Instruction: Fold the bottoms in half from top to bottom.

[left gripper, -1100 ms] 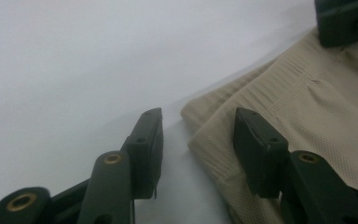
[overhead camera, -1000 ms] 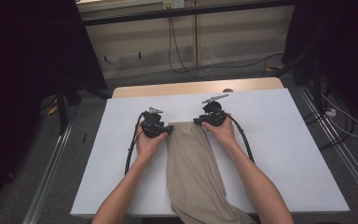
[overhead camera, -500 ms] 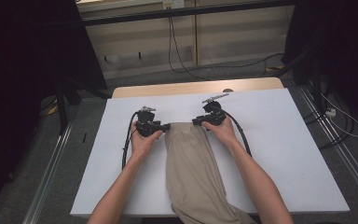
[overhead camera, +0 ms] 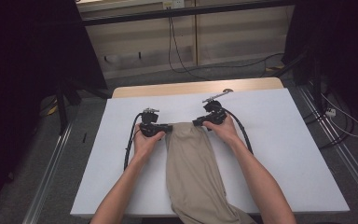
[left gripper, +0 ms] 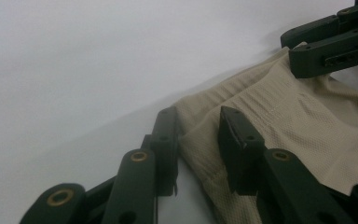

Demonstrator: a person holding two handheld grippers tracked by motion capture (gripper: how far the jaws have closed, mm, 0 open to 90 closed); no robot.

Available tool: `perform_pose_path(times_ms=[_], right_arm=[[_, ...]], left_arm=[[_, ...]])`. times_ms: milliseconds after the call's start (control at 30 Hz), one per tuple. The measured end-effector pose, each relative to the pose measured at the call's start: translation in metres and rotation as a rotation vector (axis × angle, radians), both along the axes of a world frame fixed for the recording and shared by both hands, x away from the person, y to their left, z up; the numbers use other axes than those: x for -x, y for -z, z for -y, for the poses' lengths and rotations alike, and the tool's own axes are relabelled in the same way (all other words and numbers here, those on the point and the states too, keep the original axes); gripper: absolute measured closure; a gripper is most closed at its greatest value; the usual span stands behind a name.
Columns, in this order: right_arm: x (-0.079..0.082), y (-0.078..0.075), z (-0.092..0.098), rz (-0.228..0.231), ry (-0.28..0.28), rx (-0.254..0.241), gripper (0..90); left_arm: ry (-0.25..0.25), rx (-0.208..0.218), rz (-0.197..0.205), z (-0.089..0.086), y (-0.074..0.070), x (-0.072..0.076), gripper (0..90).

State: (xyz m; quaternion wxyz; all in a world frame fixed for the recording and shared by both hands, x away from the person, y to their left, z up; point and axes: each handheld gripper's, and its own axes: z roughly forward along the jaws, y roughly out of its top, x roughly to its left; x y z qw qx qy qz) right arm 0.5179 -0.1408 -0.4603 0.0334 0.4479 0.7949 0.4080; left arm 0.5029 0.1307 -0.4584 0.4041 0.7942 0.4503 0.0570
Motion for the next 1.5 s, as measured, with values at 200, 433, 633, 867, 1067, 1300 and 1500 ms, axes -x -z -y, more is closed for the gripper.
perform_pose_path(times_ms=[200,433,633,867,1067,1300,1500], right_arm=[[0.004,-0.004,0.001,0.009,0.002,-0.014,83.8],[0.005,-0.027,0.005,0.080,0.046,-0.065,84.2],[0.002,-0.064,0.009,0.171,0.100,-0.122,84.2],[-0.007,-0.113,0.013,0.266,0.119,-0.168,84.1],[-0.017,-0.153,0.018,0.333,0.157,-0.162,84.2],[-0.022,-0.201,0.020,0.412,0.174,-0.178,84.2],[-0.029,-0.238,0.021,0.462,0.211,-0.194,84.2]], left_arm=[[0.013,0.012,-0.003,0.001,-0.004,0.003,79.7],[-0.026,0.064,0.075,0.000,-0.031,0.000,80.7],[-0.034,0.055,0.174,0.004,-0.079,-0.009,80.7],[-0.049,0.081,0.247,0.006,-0.119,-0.024,80.7],[-0.062,0.064,0.321,0.019,-0.164,-0.037,80.7],[-0.060,0.080,0.390,0.020,-0.209,-0.050,80.7],[-0.062,0.085,0.456,0.025,-0.247,-0.057,80.6]])
